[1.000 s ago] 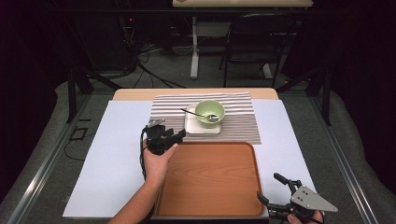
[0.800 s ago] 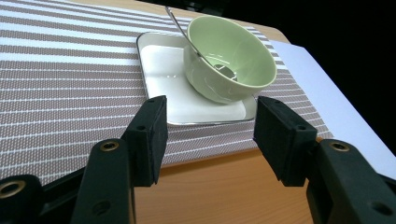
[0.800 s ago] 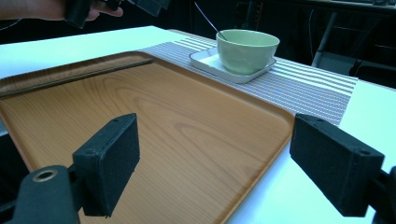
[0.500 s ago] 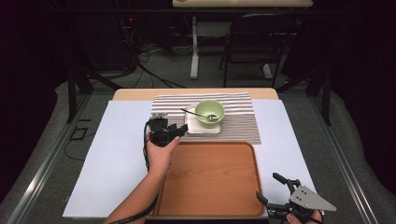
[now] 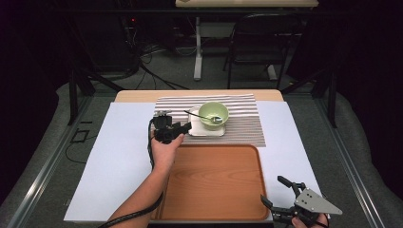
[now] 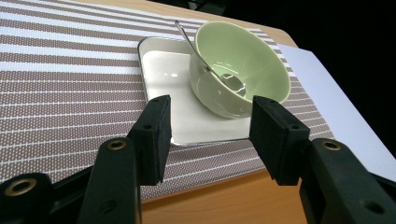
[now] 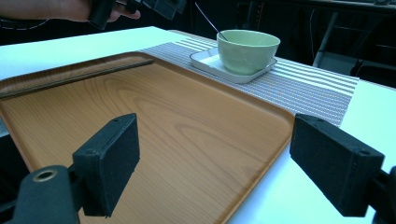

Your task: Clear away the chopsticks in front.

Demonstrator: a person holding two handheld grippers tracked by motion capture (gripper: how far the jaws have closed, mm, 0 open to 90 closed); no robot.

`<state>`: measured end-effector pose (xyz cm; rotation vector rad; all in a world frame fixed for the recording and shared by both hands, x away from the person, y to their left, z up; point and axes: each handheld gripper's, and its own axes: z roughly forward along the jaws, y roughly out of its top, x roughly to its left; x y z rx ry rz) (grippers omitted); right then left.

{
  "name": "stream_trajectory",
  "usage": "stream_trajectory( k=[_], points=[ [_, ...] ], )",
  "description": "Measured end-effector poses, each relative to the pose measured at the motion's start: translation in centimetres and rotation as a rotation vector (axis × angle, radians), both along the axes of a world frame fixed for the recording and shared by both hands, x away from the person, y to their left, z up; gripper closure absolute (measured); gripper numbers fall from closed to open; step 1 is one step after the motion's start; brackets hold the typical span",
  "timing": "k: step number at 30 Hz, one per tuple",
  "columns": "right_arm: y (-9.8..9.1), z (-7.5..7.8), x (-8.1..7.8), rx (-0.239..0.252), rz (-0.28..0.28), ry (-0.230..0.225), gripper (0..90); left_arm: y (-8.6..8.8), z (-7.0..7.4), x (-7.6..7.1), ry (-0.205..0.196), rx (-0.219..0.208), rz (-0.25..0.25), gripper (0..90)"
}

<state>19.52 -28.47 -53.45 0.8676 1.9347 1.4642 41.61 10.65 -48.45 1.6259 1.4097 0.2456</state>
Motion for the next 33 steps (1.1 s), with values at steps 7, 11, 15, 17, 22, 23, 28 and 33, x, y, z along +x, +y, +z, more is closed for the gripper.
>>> stream_trajectory(
  k=[7,11,15,17,22,23,28,33],
  points=[
    [0.0,0.0,0.0,-0.002,0.001,-0.002,15.3,-0.1,0.0,0.7,-0.002,0.007,0.011,48.6],
    [0.0,0.0,0.0,-0.003,0.002,-0.005,15.3,-0.2,0.0,1.0,-0.004,0.010,0.017,48.4],
    [0.0,0.0,0.0,-0.002,0.004,-0.002,15.4,-0.4,0.0,1.4,-0.006,0.005,0.028,47.5],
    [0.0,0.0,0.0,-0.005,0.006,-0.002,15.4,-0.5,-0.1,1.6,-0.005,0.002,0.032,46.8],
    [0.0,0.0,0.0,-0.003,0.007,-0.001,15.4,-0.8,-0.3,2.1,-0.005,0.009,0.034,46.3],
    [0.0,0.0,0.0,-0.003,0.007,-0.002,15.4,-0.9,-0.3,2.1,-0.003,0.013,0.032,46.2],
    [0.0,0.0,0.1,0.000,0.007,0.001,15.3,-1.2,-0.3,2.3,-0.006,0.008,0.025,45.8],
    [0.0,0.0,0.0,-0.003,0.006,0.001,15.3,-1.6,-0.7,2.3,0.006,0.003,0.022,45.2]
  ],
)
